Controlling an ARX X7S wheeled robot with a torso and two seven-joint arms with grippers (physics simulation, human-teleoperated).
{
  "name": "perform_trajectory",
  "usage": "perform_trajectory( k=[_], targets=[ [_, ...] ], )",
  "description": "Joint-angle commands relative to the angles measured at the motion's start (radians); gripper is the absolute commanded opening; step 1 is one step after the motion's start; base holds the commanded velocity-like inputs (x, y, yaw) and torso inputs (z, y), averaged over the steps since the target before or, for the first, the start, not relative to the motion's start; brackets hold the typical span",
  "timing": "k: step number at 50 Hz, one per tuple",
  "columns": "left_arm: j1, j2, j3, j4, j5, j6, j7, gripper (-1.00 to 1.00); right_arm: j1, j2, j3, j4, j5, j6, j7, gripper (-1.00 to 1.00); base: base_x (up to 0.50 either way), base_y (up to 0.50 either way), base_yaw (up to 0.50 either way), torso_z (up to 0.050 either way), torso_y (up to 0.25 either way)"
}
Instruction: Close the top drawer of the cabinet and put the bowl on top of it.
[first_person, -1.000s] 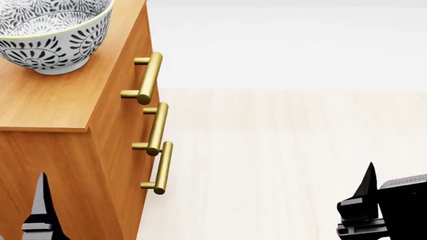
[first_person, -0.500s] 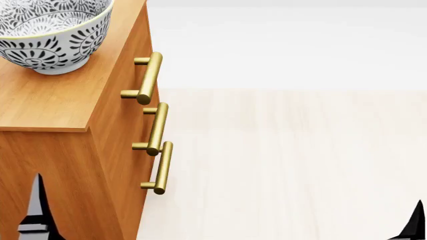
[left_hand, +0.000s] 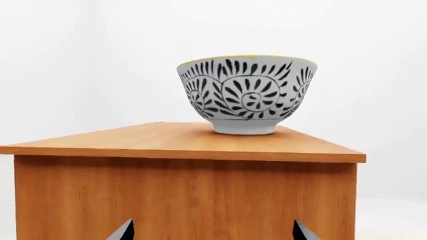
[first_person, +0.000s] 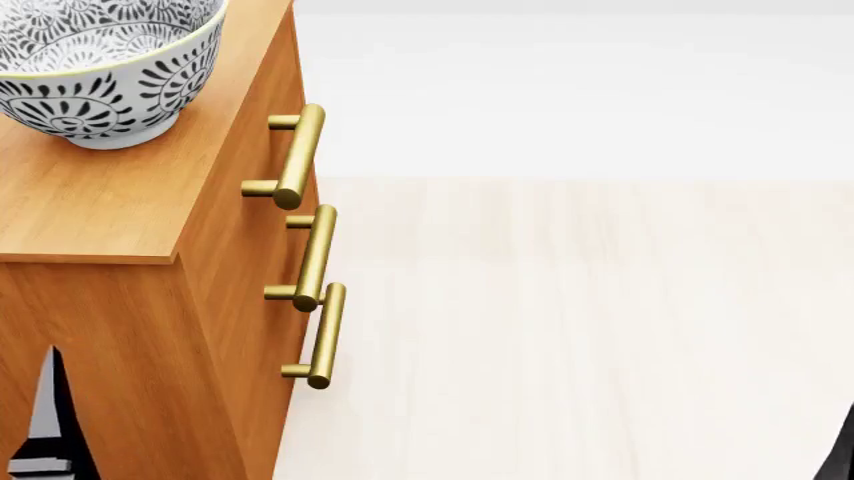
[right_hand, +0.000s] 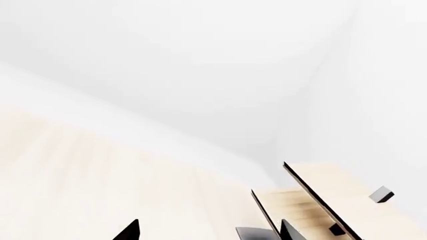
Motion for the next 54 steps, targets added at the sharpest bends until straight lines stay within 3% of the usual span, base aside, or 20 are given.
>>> perform_trajectory(
  k=[1, 17, 54],
  targets=[
    [0.036, -0.022, -0.027, 0.072, -0.01, 0.0, -0.02, 1.0, 0.014, 0.033, 0.016, -0.09, -0.055, 0.01, 0.034, 1.0, 0.0, 0.0, 0.0, 0.0, 0.0],
    [0.086, -0.048, -0.058, 0.164, 0.003, 0.004, -0.051, 1.0, 0.032, 0.033, 0.039, -0.267, -0.159, 0.102, 0.146, 1.0, 0.0, 0.0, 0.0, 0.0, 0.0],
    [0.176, -0.083, -0.107, 0.289, 0.015, 0.048, -0.081, 1.0, 0.045, 0.033, 0.065, -0.458, -0.23, 0.225, 0.253, 1.0, 0.0, 0.0, 0.0, 0.0, 0.0]
  ],
)
